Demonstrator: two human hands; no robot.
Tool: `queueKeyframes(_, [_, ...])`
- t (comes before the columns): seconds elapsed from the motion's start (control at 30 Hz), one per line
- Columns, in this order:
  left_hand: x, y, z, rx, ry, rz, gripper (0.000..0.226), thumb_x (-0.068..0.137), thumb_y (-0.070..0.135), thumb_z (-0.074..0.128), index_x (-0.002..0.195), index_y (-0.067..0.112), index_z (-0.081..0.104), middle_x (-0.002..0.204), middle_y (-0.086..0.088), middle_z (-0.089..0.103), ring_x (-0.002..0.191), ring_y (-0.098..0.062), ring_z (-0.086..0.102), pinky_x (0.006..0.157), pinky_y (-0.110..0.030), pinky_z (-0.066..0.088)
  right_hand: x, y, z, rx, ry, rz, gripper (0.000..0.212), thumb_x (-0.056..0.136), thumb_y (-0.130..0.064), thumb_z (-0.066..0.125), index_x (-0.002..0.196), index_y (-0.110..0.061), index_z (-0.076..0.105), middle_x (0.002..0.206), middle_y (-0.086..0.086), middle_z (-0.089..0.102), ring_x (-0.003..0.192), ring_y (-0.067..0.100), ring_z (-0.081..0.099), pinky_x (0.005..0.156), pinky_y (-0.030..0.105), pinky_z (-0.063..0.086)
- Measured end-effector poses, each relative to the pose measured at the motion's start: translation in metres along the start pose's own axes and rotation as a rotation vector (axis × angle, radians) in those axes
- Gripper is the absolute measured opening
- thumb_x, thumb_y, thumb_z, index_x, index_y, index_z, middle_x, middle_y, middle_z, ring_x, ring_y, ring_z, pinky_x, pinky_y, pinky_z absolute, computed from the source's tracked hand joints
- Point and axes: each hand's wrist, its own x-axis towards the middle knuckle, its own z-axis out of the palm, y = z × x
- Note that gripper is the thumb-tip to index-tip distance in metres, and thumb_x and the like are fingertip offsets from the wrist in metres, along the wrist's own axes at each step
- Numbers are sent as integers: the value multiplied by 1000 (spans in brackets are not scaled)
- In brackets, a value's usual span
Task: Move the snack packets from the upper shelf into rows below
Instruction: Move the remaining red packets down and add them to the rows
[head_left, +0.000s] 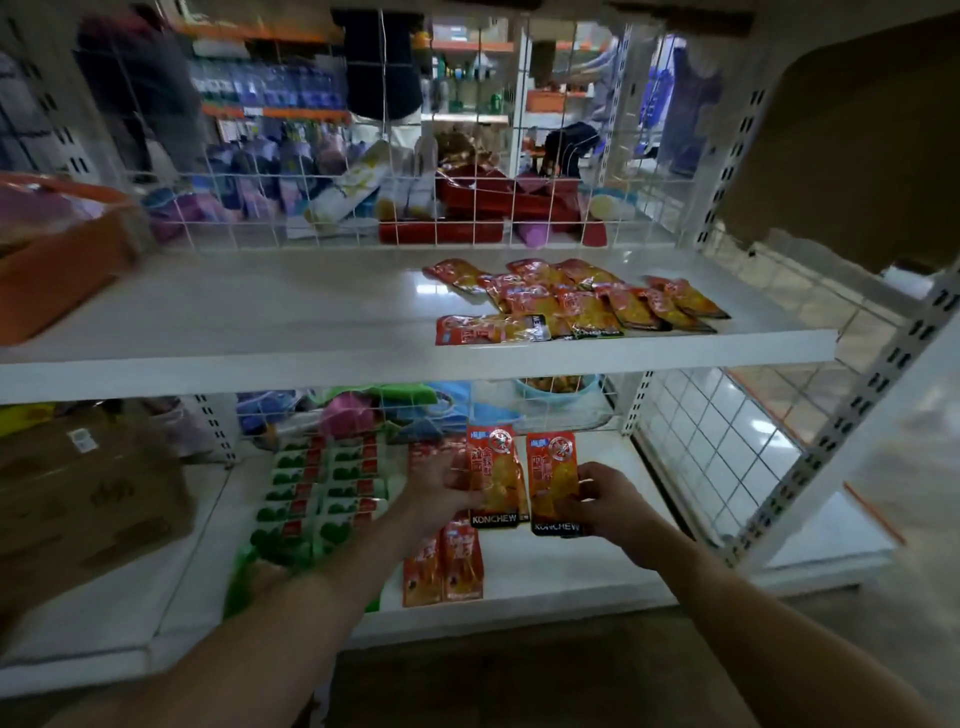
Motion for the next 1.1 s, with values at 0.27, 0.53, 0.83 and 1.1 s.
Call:
queueKeyframes(0.27, [54,-38,2,67,-1,-52,52,75,10,85,120,23,65,112,4,72,107,-14,66,100,-45,52,61,35,5,8,-8,87,34,84,2,72,113,-5,57,106,17,66,91,27,70,68,35,62])
queueKeyframes(0.53, [108,-66,7,58,-43,-53,42,75,9,84,105,26,60,104,4,70,99,-15,67,91,-39,57,125,64,9,-1,-48,111,31,84,6,71,110,-2,57,104,20,65,85,31,72,70,42,62])
queueKeyframes(0.83, [158,-97,8,20,-84,42,85,70,6,87,140,29,42,118,-5,67,109,-19,67,84,-41,61,185,86,12,-4,-53,104,36,81,3,76,111,-3,57,101,16,67,90,32,72,78,47,61])
queueKeyframes(1.1, [181,-139,30,175,-148,70,94,76,9,85,147,37,31,110,-5,68,98,-16,71,82,-33,61,205,141,11,-102,5,163,23,85,1,71,97,-13,58,99,11,68,86,23,71,68,36,63])
